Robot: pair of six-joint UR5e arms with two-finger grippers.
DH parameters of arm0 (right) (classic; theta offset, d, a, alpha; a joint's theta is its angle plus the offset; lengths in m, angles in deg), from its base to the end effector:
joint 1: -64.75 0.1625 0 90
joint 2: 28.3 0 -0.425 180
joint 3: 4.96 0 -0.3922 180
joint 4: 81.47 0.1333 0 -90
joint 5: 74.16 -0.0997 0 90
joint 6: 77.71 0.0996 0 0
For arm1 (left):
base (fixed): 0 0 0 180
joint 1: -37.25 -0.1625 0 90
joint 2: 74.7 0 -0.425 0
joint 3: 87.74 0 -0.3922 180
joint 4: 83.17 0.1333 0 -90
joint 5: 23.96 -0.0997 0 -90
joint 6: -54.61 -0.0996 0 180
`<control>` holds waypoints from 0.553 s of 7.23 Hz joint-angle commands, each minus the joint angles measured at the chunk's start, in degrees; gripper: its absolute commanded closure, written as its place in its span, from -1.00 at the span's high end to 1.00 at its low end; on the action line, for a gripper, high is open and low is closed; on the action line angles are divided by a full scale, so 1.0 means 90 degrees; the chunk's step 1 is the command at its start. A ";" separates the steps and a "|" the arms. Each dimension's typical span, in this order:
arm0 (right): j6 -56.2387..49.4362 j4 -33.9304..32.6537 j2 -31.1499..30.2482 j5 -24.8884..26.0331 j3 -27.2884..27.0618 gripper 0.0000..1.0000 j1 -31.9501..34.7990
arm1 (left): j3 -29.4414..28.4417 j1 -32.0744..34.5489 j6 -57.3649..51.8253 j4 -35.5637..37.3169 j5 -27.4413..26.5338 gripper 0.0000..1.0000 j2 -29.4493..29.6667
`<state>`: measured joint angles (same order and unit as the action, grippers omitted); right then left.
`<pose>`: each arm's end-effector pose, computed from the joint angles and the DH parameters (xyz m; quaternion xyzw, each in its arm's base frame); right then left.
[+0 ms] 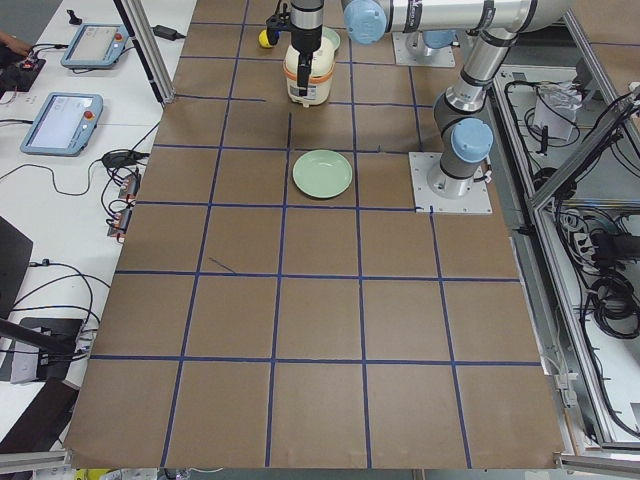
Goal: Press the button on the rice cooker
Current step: 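Move the right gripper over the rice cooker's green button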
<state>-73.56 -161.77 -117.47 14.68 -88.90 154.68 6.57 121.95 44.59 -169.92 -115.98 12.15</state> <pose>0.1347 -0.4885 0.5162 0.0372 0.9985 0.0393 0.0087 -0.0856 -0.4820 0.4831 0.0408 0.9988 -0.0157 0.0199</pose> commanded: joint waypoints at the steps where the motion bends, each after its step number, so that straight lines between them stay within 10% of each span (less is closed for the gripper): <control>1: 0.0541 0.0025 -0.0004 -0.0066 -0.0009 -0.58 0.0046 | -0.0010 0.0003 0.0000 0.0000 0.0000 1.00 -0.0002; 4: 0.0942 -0.0033 0.0035 -0.0464 -0.0087 -0.84 0.0494 | 0.0000 0.0003 0.0000 0.0000 0.0000 1.00 -0.0002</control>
<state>-67.13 -161.84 -117.49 12.14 -89.29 157.39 6.55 121.97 44.59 -169.91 -115.98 12.13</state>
